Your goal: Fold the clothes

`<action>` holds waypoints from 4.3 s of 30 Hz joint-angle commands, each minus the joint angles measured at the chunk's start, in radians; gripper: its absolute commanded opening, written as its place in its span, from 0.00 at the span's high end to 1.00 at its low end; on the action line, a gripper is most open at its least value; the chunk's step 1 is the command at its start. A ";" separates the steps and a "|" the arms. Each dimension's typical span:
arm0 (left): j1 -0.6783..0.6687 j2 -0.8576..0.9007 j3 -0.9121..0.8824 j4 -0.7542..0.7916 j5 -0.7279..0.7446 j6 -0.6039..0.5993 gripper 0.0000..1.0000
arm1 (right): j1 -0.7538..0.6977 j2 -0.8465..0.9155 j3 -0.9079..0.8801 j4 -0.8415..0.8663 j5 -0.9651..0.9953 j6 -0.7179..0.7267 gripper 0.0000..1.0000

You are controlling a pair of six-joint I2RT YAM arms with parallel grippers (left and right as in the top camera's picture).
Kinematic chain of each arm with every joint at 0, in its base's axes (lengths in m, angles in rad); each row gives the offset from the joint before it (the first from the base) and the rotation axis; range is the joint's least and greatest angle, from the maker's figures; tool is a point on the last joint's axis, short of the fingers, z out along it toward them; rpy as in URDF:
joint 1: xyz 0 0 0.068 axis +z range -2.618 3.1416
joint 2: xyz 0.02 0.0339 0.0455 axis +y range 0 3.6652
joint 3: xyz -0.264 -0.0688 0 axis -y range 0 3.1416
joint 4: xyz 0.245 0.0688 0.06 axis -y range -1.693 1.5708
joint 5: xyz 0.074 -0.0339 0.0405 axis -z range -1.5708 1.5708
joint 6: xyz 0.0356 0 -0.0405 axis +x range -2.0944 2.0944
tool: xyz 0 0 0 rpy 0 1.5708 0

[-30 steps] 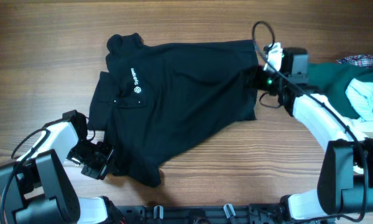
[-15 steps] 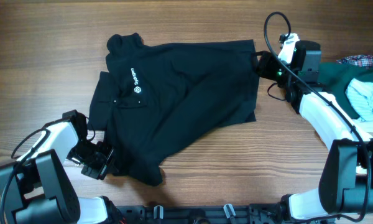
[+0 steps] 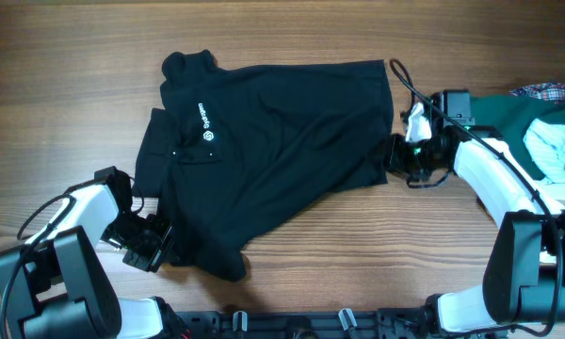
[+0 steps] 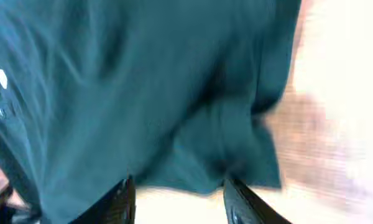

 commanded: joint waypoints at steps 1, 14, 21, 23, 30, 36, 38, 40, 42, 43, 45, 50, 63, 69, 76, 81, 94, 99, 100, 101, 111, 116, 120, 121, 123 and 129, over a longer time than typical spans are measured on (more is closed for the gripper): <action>0.009 0.011 -0.016 0.057 -0.104 0.020 0.96 | -0.002 -0.005 0.005 -0.071 -0.035 -0.071 0.57; 0.009 0.011 -0.016 0.057 -0.100 0.020 0.96 | 0.129 0.014 -0.084 0.102 0.282 0.078 0.48; 0.009 0.011 -0.016 0.058 -0.100 0.020 0.96 | 0.132 0.043 -0.084 0.073 0.281 0.110 0.78; 0.009 0.011 -0.016 0.058 -0.100 0.020 0.96 | 0.132 0.039 -0.084 0.069 0.280 0.111 0.83; 0.009 0.011 -0.016 0.057 -0.100 0.020 0.96 | 0.132 0.034 -0.084 0.047 0.292 0.094 0.96; 0.009 0.011 -0.016 0.060 -0.100 0.020 0.96 | 0.129 0.003 -0.084 -0.001 0.263 0.045 0.95; 0.009 0.011 -0.016 0.061 -0.100 0.020 0.96 | 0.129 0.000 -0.084 0.014 0.233 0.034 0.73; 0.009 0.011 -0.016 0.061 -0.100 0.020 0.96 | 0.129 0.002 -0.084 0.026 0.202 0.014 0.53; 0.009 0.011 -0.016 0.061 -0.100 0.020 0.96 | 0.129 0.003 -0.084 0.048 0.197 0.014 0.46; 0.009 0.011 -0.016 0.060 -0.100 0.020 0.96 | 0.129 0.004 -0.084 0.065 0.197 0.014 0.46; 0.009 0.011 -0.016 0.061 -0.100 0.020 0.96 | 0.132 0.007 -0.084 0.087 0.196 0.016 0.46; 0.009 0.011 -0.016 0.057 -0.100 0.020 0.96 | 0.132 0.048 -0.084 0.104 0.197 0.045 0.82; 0.009 0.011 -0.016 0.053 -0.100 0.020 0.96 | 0.129 -0.207 0.060 -0.494 0.524 0.310 0.96; 0.009 0.011 -0.016 0.053 -0.100 0.020 0.96 | 0.130 -0.264 0.049 -0.562 0.525 0.313 0.96; 0.009 0.011 -0.015 0.053 -0.064 0.058 0.96 | 0.130 -0.265 0.034 -0.393 0.354 0.102 0.83; 0.008 -0.073 0.021 0.012 -0.021 0.171 0.96 | 0.130 -0.243 0.034 -0.246 0.252 0.036 0.90; -0.010 -0.531 0.163 0.159 0.002 0.495 0.96 | 0.132 -0.135 0.033 -0.259 0.119 -0.140 0.96; -0.184 -0.442 0.164 0.416 0.042 0.492 0.96 | 0.132 -0.133 -0.017 -0.277 0.151 -0.021 0.96; -0.220 -0.415 0.164 0.445 0.042 0.494 0.96 | 0.132 -0.132 -0.029 -0.275 0.172 0.012 0.96; -0.257 -0.384 0.164 0.471 0.032 0.496 0.96 | 0.132 -0.132 -0.035 -0.274 0.175 0.018 0.96; -0.431 0.027 0.164 0.719 -0.116 0.505 0.93 | 0.155 -0.098 -0.046 -0.257 0.200 0.093 0.96; -0.426 0.148 0.164 0.789 -0.150 0.506 0.93 | 0.230 -0.037 -0.085 -0.174 0.285 0.235 0.96; -0.405 0.183 0.164 0.770 -0.258 0.442 0.96 | 0.236 0.066 -0.086 -0.163 0.393 0.350 0.96; -0.387 0.183 0.164 0.765 -0.275 0.430 0.96 | 0.236 0.089 -0.086 -0.162 0.403 0.357 0.96; -0.343 0.183 0.164 0.760 -0.277 0.417 0.96 | 0.236 0.134 -0.086 -0.185 0.470 0.358 0.96; -0.192 0.183 0.217 0.723 -0.276 0.416 0.96 | 0.235 0.146 -0.086 -0.357 0.616 0.390 0.96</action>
